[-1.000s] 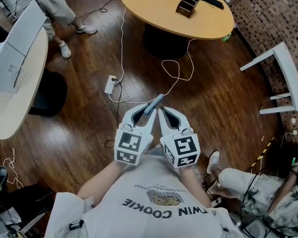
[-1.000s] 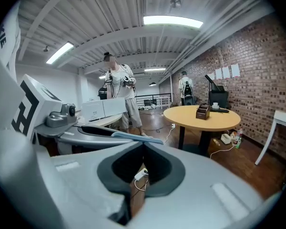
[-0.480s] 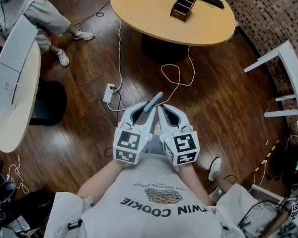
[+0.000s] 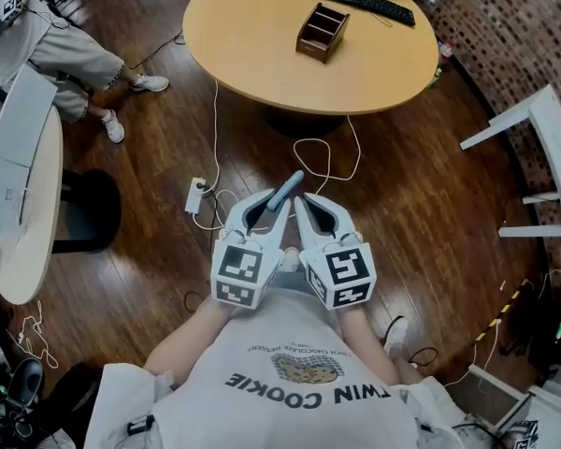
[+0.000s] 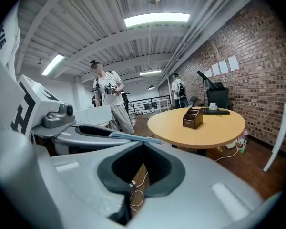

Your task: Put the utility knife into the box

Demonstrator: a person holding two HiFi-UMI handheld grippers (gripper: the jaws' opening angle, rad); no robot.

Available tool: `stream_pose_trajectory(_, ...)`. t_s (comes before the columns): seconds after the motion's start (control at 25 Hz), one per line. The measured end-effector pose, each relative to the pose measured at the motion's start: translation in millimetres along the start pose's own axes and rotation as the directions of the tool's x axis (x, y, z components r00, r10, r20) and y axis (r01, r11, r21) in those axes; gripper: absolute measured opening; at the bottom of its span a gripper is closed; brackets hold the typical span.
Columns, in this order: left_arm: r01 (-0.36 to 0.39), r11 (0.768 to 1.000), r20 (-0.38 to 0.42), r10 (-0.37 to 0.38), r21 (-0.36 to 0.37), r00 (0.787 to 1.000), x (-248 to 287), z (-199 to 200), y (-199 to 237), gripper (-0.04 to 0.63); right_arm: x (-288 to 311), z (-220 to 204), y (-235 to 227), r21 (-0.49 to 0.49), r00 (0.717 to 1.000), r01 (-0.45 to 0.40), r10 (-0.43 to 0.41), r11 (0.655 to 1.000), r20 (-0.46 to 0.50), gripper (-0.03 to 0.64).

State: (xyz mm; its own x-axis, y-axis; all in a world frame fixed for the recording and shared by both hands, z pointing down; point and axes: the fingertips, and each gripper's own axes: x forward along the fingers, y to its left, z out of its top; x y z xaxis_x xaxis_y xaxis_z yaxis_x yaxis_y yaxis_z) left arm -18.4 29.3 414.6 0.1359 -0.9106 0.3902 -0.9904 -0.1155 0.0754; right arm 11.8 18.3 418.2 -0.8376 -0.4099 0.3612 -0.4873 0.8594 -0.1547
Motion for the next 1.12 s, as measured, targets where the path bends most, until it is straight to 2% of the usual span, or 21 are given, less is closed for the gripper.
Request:
stream_pose_trajectory(0.56, 0.008, 1.000, 0.007, -0.008, 0.015, 1.000, 85.6, 37.2, 9.3, 0.075, 36.4, 26.0, -78.7, 0.008, 1.000, 0.023, -0.023, 1.000, 0.021, 0.002)
stream_pose_trajectory(0.84, 0.057, 0.998, 0.001, -0.057, 0.021, 0.998, 133.8, 49.1, 30.7, 0.075, 72.5, 39.1, -115.3, 0.011, 0.998, 0.065, -0.066, 0.998, 0.014, 0.002)
stream_pose_trajectory(1.12, 0.125, 0.992, -0.015, -0.125, 0.034, 0.992, 180.9, 71.0, 76.2, 0.077, 126.4, 63.7, -142.4, 0.025, 0.991, 0.132, -0.132, 0.991, -0.012, 0.002)
